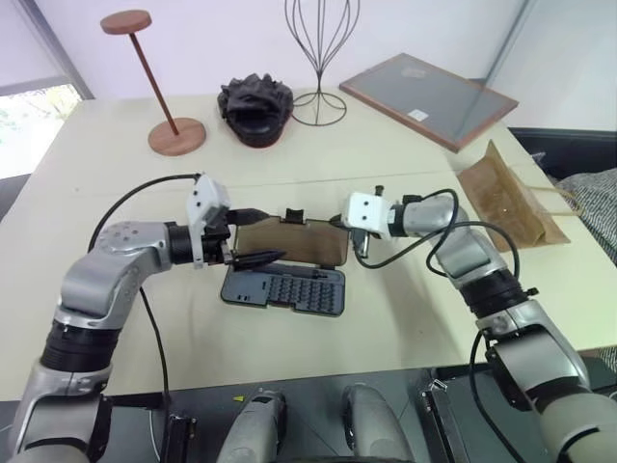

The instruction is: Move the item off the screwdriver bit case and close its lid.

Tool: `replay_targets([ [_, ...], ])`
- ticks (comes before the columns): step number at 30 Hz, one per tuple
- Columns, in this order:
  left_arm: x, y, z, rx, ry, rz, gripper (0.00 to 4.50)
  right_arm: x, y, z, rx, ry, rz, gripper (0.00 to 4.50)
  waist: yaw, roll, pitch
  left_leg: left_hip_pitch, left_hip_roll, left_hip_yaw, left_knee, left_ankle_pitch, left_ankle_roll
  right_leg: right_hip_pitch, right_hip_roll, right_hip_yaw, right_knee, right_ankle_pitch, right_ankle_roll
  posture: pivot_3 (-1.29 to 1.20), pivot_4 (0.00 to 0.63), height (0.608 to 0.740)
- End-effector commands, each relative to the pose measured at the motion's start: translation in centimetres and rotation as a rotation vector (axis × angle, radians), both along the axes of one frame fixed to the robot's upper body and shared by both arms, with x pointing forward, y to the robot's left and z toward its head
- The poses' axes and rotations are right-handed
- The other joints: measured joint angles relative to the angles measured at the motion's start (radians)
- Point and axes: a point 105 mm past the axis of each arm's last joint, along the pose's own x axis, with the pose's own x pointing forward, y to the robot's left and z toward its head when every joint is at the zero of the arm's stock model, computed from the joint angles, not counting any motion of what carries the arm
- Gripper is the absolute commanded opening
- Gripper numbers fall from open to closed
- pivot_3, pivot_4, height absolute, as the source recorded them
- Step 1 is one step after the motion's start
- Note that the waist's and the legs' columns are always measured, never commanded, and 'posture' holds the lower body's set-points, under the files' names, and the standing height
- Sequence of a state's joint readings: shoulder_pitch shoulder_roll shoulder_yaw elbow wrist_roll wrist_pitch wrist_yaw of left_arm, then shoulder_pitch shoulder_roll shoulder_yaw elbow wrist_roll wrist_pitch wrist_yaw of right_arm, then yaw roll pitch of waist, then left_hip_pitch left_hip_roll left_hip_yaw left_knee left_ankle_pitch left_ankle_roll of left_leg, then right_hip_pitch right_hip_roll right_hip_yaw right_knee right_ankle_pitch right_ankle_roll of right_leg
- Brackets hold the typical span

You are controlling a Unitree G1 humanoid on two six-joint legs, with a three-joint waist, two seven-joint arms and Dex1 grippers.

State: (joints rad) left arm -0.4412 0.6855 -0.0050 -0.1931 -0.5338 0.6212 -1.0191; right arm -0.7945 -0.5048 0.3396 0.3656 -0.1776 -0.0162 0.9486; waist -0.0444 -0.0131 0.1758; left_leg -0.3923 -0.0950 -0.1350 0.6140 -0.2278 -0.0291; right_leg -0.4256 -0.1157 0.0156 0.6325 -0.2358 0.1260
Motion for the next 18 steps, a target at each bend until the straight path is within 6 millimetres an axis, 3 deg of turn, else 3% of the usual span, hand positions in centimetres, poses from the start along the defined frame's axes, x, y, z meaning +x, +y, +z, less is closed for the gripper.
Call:
replay_targets([
  [1, -0.3, 0.0, 1.0, 0.006, -0.053, -0.003, 4.50, -0.1, 1.2, 1.2, 0.010, -0.043, 0.050, 0.02, 0.001, 0.000, 0.000, 0.000, 0.000, 0.000, 0.000, 0.000, 0.000, 0.000, 0.000, 0.000, 0.000, 0.000, 0.000, 0.00, 0.150, 0.740],
  [14, -1.2, 0.3, 0.8, 0.012, -0.047, 0.014, 4.50, -0.8, 2.5, 0.0, 0.009, -0.008, 0.103, 0.02, 0.000, 0.000, 0.000, 0.000, 0.000, 0.000, 0.000, 0.000, 0.000, 0.000, 0.000, 0.000, 0.000, 0.000, 0.000, 0.00, 0.150, 0.740],
  [18, -1.5, 0.5, 0.7, 0.009, -0.045, 0.021, 3.19, -1.0, 2.9, -0.3, 0.012, 0.005, 0.118, 0.00, 0.000, 0.000, 0.000, 0.000, 0.000, 0.000, 0.000, 0.000, 0.000, 0.000, 0.000, 0.000, 0.000, 0.000, 0.000, 0.00, 0.150, 0.740],
])
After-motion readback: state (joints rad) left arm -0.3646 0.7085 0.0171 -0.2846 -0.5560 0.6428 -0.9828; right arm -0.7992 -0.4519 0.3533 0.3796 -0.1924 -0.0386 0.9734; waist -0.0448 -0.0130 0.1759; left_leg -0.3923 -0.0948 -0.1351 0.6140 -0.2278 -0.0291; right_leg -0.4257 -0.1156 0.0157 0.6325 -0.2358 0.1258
